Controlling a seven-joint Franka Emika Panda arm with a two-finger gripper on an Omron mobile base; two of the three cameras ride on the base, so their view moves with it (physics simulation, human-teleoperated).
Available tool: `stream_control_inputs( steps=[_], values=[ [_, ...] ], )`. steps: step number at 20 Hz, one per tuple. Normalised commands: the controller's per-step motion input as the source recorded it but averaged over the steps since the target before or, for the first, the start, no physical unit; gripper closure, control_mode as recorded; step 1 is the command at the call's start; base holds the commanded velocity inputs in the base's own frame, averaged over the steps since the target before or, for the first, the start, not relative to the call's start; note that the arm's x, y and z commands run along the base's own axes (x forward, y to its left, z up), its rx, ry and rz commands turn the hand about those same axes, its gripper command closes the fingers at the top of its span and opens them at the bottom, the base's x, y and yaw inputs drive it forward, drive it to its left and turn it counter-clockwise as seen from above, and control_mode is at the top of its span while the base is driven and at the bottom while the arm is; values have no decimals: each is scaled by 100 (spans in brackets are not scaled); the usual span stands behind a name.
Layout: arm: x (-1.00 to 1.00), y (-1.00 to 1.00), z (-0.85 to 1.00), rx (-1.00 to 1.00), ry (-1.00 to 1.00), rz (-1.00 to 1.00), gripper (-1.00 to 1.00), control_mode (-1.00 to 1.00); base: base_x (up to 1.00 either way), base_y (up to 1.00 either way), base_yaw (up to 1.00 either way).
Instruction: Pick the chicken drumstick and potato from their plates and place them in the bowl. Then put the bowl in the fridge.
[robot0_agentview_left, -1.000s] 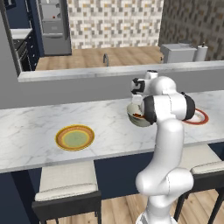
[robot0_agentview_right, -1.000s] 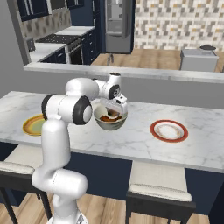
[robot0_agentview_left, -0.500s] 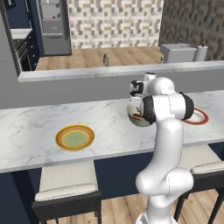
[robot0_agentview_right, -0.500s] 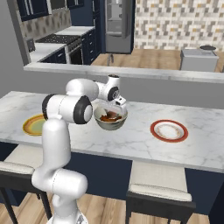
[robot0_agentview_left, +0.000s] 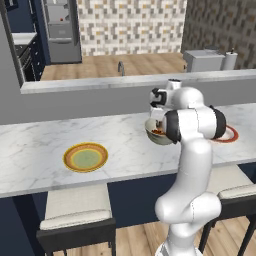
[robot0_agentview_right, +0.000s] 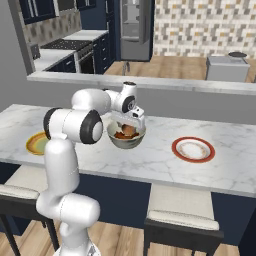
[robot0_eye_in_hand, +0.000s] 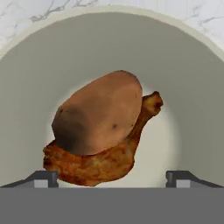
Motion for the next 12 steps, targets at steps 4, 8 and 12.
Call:
stream_control_inputs(
  steps=[4, 8, 12],
  values=[
    [-45, 0, 27, 0, -7, 6, -100, -100, 0, 0, 0],
    [-61, 0, 13, 0, -6, 5, -100, -100, 0, 0, 0],
    [-68, -1, 2, 0, -7, 1, -100, -100, 0, 0, 0]
  ],
)
